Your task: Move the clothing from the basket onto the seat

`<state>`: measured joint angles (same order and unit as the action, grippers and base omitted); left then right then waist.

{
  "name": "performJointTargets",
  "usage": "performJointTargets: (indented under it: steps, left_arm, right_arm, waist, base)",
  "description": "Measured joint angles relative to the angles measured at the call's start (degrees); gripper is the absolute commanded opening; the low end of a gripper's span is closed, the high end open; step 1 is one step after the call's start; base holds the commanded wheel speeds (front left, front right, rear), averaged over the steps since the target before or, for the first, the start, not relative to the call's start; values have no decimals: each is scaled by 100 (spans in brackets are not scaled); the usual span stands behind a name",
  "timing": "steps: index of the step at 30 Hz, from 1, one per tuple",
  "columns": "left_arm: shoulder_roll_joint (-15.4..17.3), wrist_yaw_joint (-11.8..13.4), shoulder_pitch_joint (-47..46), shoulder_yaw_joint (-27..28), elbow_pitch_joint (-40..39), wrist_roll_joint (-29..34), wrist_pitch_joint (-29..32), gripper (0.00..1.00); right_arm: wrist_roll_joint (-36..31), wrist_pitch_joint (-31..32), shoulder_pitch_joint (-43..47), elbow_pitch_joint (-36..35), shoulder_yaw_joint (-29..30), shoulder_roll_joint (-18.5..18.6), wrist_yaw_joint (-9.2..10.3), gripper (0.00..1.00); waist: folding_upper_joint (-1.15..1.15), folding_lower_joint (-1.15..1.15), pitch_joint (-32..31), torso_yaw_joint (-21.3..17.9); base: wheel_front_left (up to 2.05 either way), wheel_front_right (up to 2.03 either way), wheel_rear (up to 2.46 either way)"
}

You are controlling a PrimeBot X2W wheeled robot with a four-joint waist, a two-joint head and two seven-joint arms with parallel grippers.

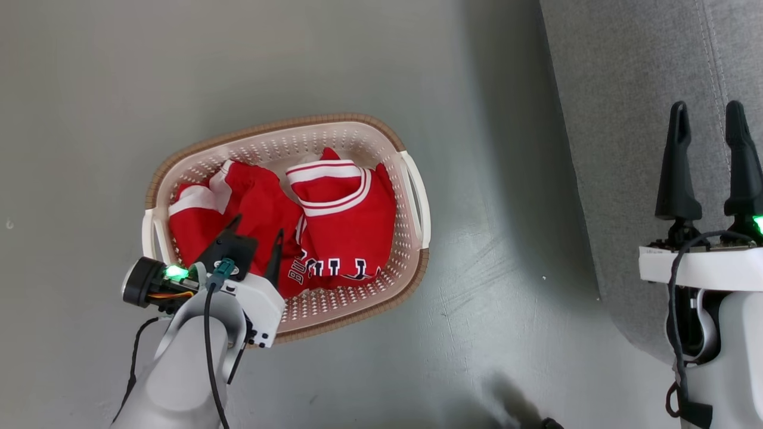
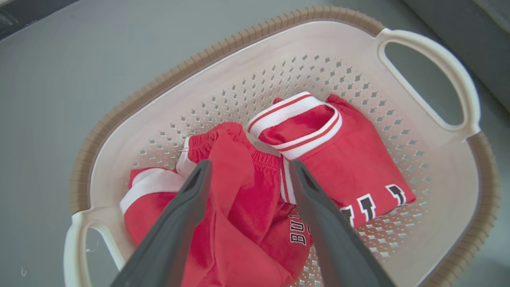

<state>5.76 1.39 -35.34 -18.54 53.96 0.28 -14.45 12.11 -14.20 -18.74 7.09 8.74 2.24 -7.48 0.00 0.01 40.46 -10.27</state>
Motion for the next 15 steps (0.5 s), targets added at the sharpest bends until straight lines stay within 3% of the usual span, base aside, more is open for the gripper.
performJointTargets:
  steps: [15]
  left_arm:
    - [159, 342, -399, 30, 573, 131, 158, 100]
  right_arm:
    - [89, -1, -193, -65, -32, -1, 0, 100]
  waist:
    - [0, 0, 282, -92]
  base:
    - [0, 0, 0]
